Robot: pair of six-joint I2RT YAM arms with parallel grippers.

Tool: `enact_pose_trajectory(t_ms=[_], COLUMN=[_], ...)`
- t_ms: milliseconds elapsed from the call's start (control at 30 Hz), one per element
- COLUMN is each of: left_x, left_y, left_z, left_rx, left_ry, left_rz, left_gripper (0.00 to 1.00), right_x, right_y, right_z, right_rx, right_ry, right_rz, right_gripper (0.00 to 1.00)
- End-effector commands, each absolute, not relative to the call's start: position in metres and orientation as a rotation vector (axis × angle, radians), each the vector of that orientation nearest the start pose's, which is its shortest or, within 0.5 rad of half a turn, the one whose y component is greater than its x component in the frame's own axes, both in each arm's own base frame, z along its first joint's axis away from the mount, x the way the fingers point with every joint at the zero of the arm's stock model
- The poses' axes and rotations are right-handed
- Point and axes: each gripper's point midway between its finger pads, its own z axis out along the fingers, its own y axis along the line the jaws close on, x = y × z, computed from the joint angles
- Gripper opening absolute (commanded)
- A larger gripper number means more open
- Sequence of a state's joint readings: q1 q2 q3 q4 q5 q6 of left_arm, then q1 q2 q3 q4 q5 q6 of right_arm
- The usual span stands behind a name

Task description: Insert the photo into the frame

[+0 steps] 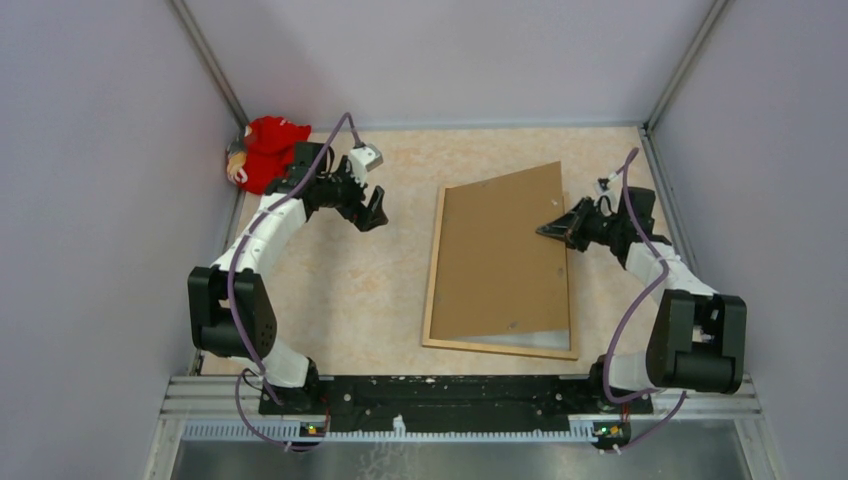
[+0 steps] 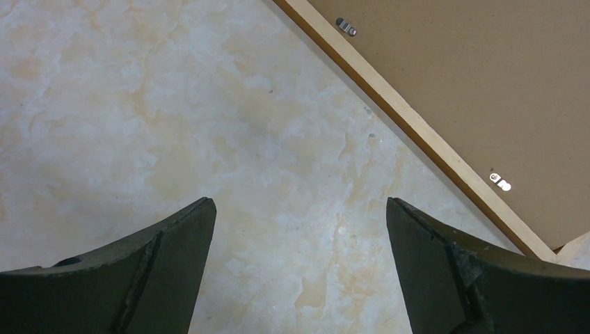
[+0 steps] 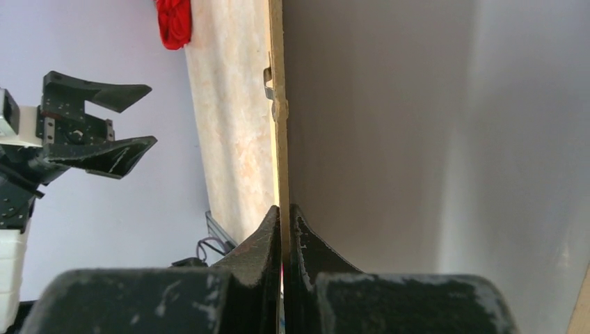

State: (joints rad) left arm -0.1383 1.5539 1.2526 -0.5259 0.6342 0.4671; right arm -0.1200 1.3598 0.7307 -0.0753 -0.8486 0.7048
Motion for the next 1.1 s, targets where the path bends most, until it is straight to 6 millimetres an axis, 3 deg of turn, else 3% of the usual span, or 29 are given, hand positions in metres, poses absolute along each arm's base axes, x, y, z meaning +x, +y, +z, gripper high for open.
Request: enact_pose_trajectory(t_ms=[0, 267, 433, 600, 800, 1067], left_x=[0.377, 0.376, 0.376, 0.373, 0.371, 0.373], left_y=[-0.144, -0.145, -0.144, -0.147, -0.149, -0.145], left_z=[0.180, 0.179, 0.180, 0.182, 0.180, 0.171], left_rx=[0.969, 0.962, 0.961, 0.968, 0.966, 0.949], left_ry=[2.019, 2.024, 2.023, 2.008, 2.017, 2.055], left_rz=[-0.569, -0.575, -0.565, -0.595, -0.612, -0.593], left_gripper=[0.98, 0.98, 0.98, 0.98, 0.98, 0.98], right_x=[0.326, 0.324, 0.322, 0.323, 0.323, 0.320], right_y=[0.115, 0.114, 0.107, 0.105, 0.104, 0.104], right_z=[0.145, 0.128, 0.118, 0.119, 0.118, 0.116], right_rx=[0.393, 0.355, 0.315, 0.302, 0.220, 0.117], right_ry=[2.243, 2.364, 2.460, 2.497, 2.545, 2.600], right_rz=[1.205, 1.002, 0.799, 0.731, 0.563, 0.322], right_gripper=[0.00, 0.02, 0.33, 0.54, 0.96, 0.99])
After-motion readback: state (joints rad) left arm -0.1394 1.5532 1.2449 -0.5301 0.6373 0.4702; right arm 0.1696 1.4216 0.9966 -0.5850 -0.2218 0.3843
